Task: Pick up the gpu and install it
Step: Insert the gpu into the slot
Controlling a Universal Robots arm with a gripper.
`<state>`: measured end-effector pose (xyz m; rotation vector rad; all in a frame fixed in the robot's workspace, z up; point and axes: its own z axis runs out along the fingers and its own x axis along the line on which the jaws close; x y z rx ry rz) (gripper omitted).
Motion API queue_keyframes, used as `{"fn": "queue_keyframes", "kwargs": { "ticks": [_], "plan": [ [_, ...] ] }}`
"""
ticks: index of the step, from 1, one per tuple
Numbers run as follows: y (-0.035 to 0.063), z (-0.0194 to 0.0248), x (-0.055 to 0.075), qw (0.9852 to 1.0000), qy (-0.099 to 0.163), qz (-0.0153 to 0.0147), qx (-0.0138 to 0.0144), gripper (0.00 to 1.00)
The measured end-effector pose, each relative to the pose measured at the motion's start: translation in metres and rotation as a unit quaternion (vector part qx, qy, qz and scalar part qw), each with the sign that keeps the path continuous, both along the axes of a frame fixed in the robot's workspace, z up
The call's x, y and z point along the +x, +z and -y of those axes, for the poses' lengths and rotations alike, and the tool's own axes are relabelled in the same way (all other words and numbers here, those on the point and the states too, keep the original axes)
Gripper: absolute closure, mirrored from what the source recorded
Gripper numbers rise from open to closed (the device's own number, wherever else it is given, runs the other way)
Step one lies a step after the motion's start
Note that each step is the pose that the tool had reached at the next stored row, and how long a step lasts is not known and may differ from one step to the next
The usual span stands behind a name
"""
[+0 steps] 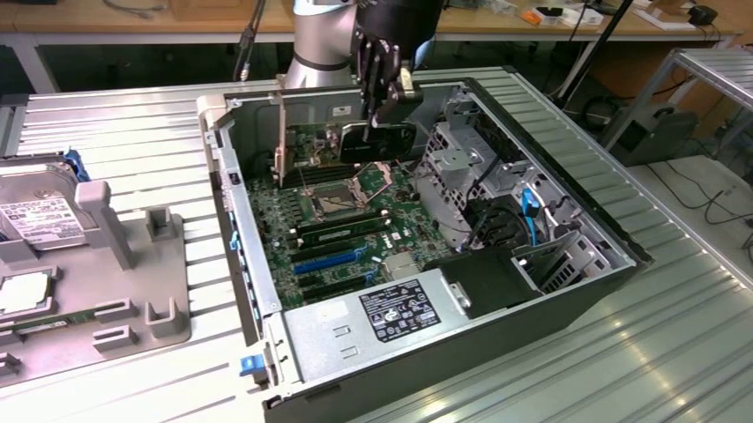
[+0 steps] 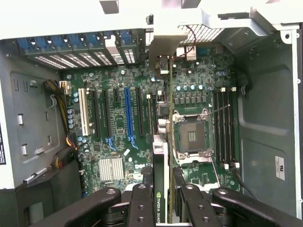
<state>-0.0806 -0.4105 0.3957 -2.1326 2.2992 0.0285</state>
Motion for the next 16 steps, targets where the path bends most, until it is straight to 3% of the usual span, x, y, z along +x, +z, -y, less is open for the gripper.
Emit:
{"fn": "queue_keyframes", "kwargs": {
  "ticks": [16],
  "plan": [
    [-0.0066,0.0000,0.0000,1.0000,0.000,0.0000,0.0000,0.73]
  ]
}}
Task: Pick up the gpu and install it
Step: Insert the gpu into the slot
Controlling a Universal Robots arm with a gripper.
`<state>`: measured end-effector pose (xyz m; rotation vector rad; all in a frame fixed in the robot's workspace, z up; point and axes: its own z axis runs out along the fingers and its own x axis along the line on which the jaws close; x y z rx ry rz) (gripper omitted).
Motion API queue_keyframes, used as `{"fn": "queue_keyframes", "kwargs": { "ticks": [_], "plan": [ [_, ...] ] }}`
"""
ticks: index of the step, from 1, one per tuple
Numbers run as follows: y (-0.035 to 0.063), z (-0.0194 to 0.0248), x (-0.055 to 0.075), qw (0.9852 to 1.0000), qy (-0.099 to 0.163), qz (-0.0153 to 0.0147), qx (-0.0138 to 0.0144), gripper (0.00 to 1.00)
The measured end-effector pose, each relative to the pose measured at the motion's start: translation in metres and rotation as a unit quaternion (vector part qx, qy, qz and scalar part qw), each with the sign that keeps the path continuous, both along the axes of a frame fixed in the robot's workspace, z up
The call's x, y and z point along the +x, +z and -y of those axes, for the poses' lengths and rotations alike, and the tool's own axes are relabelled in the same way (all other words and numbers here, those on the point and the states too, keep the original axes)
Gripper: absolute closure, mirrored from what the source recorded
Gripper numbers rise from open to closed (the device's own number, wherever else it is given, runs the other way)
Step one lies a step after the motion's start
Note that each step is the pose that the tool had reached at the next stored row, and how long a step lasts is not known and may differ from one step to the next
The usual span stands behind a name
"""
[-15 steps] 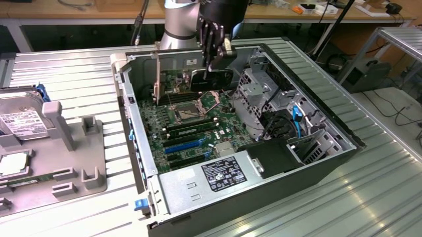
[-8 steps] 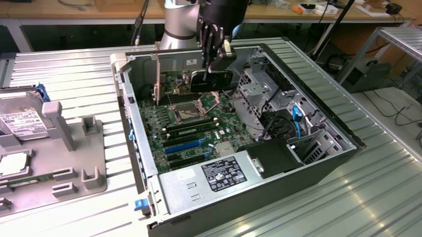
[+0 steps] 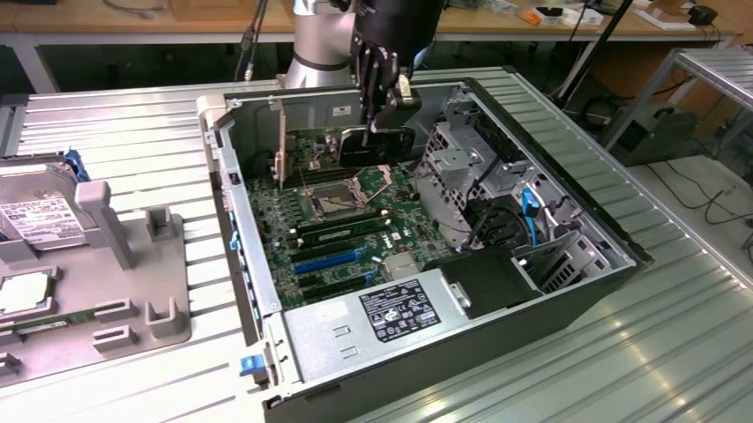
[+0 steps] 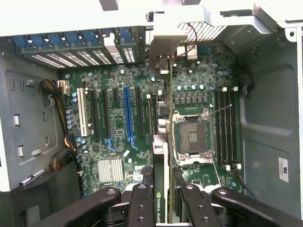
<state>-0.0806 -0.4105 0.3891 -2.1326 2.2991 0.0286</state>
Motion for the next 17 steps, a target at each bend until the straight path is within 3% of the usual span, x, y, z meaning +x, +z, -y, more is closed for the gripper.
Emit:
{"fn": "queue_keyframes", "kwargs": {
  "ticks": [17],
  "plan": [
    [-0.0079,0.0000,0.0000,1.0000,0.000,0.0000,0.0002,0.73]
  ]
}}
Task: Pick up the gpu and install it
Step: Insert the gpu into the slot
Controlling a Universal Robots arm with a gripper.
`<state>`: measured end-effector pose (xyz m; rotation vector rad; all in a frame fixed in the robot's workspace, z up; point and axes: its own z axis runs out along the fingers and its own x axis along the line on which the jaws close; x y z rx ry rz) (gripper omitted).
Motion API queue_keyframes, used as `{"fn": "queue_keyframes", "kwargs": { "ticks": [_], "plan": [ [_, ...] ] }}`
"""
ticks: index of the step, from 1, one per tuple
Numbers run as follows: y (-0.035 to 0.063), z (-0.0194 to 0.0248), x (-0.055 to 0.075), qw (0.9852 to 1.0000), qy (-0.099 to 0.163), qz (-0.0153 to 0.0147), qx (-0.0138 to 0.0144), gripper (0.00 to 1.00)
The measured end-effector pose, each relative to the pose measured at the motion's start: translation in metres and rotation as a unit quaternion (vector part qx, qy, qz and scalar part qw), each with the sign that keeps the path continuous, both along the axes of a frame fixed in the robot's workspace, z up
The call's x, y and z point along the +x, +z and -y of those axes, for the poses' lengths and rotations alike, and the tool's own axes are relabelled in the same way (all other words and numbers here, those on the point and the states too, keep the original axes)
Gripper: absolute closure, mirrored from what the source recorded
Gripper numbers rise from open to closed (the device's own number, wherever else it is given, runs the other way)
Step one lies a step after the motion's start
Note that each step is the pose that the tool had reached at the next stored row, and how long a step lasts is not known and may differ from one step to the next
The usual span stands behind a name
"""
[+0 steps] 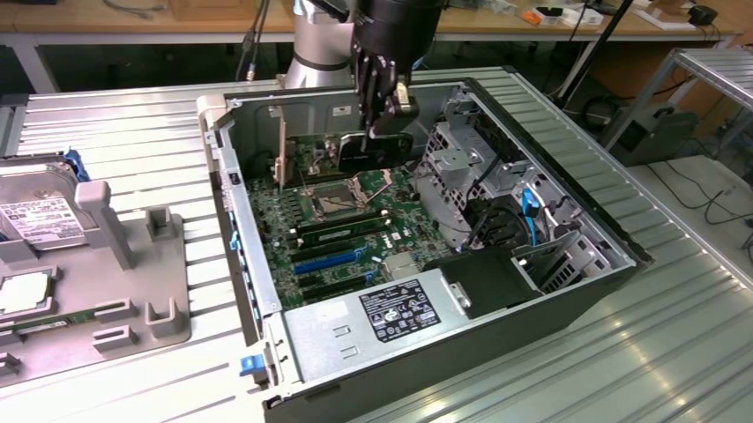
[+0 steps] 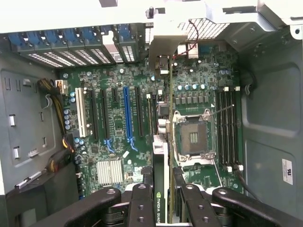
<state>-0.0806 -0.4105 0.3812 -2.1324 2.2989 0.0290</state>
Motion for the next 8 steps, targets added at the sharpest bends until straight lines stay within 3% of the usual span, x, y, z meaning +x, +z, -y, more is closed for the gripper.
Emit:
{"fn": "queue_keyframes", "kwargs": {
  "ticks": [8],
  "plan": [
    [-0.0018,0.0000,0.0000,1.0000,0.000,0.0000,0.0000,0.73]
  ]
}}
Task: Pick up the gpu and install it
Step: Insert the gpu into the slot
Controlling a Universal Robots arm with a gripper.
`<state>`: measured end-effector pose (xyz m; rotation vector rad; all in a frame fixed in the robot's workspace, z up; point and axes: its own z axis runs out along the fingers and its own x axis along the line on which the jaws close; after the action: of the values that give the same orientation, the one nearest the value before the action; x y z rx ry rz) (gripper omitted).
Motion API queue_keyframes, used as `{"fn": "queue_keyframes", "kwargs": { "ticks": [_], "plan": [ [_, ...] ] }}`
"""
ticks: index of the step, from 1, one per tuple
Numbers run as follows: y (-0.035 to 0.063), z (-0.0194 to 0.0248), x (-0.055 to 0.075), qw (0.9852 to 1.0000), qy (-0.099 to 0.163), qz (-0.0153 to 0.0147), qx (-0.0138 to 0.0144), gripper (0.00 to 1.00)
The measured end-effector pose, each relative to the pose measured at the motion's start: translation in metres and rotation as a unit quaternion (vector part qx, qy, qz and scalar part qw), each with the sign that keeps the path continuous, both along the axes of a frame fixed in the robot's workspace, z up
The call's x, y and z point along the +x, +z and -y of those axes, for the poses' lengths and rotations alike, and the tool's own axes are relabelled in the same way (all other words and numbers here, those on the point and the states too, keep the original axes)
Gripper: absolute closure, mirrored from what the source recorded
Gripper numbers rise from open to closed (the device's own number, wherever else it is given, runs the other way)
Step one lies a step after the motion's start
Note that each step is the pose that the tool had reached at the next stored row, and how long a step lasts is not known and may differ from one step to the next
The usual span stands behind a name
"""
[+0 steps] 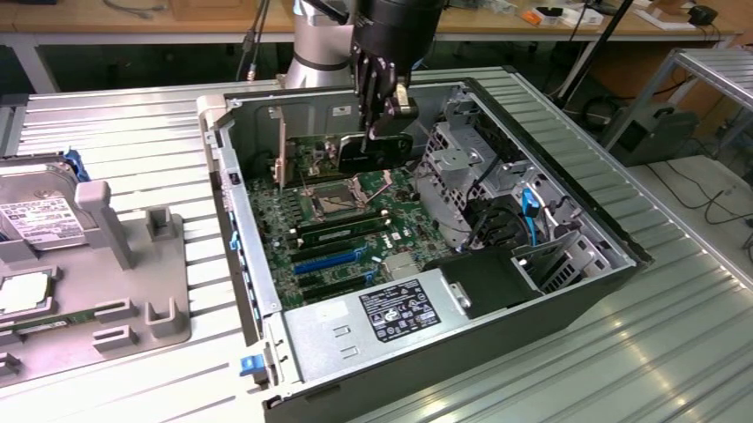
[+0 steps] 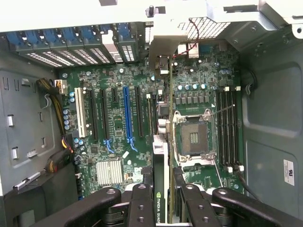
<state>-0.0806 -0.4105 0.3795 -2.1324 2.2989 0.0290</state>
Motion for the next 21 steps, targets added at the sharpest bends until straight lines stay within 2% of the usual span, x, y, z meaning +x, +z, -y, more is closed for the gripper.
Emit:
{"fn": "queue_keyframes", "kwargs": {
  "ticks": [7,10,21],
  "plan": [
    [-0.0014,0.0000,0.0000,1.0000,0.000,0.0000,0.0001,0.73],
    [-0.0067,0.0000,0.0000,1.0000,0.000,-0.0001,0.0003,0.73],
    [-0.0069,0.0001,0.0000,1.0000,0.000,0.0000,0.0005,0.73]
  ]
}}
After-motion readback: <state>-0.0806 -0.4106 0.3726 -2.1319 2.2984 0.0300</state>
